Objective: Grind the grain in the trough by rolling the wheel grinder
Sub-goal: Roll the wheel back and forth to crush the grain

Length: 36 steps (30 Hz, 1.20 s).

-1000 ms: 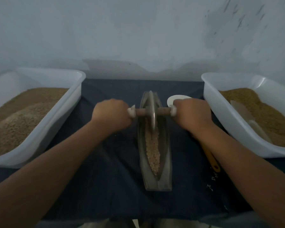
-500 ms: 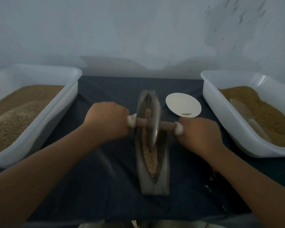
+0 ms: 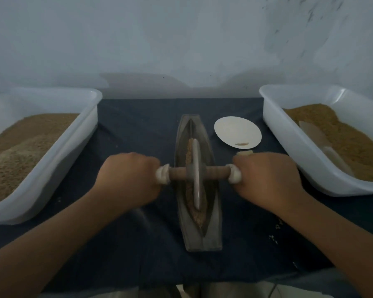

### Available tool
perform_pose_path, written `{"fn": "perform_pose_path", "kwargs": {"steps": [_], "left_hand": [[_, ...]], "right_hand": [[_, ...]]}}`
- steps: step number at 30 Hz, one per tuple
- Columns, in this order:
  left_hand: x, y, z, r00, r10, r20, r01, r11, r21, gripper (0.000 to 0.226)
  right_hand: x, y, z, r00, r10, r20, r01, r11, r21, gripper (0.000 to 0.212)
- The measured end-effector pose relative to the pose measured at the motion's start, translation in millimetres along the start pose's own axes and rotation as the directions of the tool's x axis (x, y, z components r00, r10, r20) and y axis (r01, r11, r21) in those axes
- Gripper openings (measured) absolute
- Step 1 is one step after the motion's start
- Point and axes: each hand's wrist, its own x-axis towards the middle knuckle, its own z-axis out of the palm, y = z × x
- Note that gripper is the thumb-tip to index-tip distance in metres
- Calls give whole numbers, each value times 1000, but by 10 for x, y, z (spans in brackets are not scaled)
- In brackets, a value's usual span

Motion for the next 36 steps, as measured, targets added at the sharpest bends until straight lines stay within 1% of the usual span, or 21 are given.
{"fn": "perform_pose_path", "kwargs": {"steps": [2,5,7,9,11,13,14,15,16,18,20,22,23,25,28,29,30,31,32,34,36], "left_hand": [[259,-33,107,992,-89,84,92,995,-24,37],[710,-91,254,962,-236,138,248,965,-80,32],[845,-78,240,953,-265,149,281,954,-100,29],[789,-46,163,958,-243,152,258,963,-81,27],[570,-27,97,976,-171,133,179,983,-49,26],[245,6,43,997,-59,42,60,998,-20,32],[94,34,-4,1000,-11,-8,11,1000,-8,38],[2,47,-43,999,11,-53,-11,1000,1,44],[-33,42,-40,998,8,-68,-8,1000,2,46],[35,27,47,999,-35,-5,35,999,-14,39],[308,-10,144,987,-132,91,134,991,-18,31],[663,-50,199,969,-208,130,210,978,-5,27],[819,-56,193,966,-219,139,222,975,-4,28],[985,-34,115,968,-201,148,203,979,2,29],[772,8,-23,974,-152,169,151,988,20,26],[591,26,-57,980,-121,161,119,993,22,28],[379,50,-92,989,-76,124,73,997,26,33],[175,81,-136,997,-25,75,23,999,29,42],[-3,102,-194,1000,4,31,-4,1000,13,51],[-133,78,-170,1000,9,-28,-10,1000,-26,54],[-20,67,-76,999,-36,20,36,999,-17,47]], "right_hand": [[245,11,106,998,46,38,-44,998,-48,36],[751,46,245,994,98,39,-96,994,-52,30],[955,71,252,988,117,98,-106,989,-106,27],[928,78,223,982,131,136,-118,988,-95,26],[665,62,186,981,134,142,-129,991,-45,32],[290,22,103,991,91,102,-90,996,-11,36],[129,4,52,996,52,70,-53,999,9,36],[14,-1,19,999,23,42,-24,1000,20,36],[-34,13,15,1000,10,29,-11,1000,21,36],[74,44,76,999,14,43,-14,1000,-7,34],[373,51,187,992,77,100,-72,996,-48,36],[699,85,301,983,150,106,-147,988,-38,33],[831,103,346,976,188,113,-184,982,-42,30],[929,113,376,964,224,143,-220,974,-49,28],[675,118,336,959,201,198,-197,980,-40,33],[499,105,289,970,172,172,-166,985,-49,35],[310,83,236,985,131,111,-126,991,-49,36],[124,59,170,995,87,57,-86,996,-27,36],[-31,34,102,998,48,33,-49,999,10,35],[-164,58,87,1000,8,21,-9,999,45,34],[-2,64,134,1000,26,16,-26,1000,-15,37]]}}
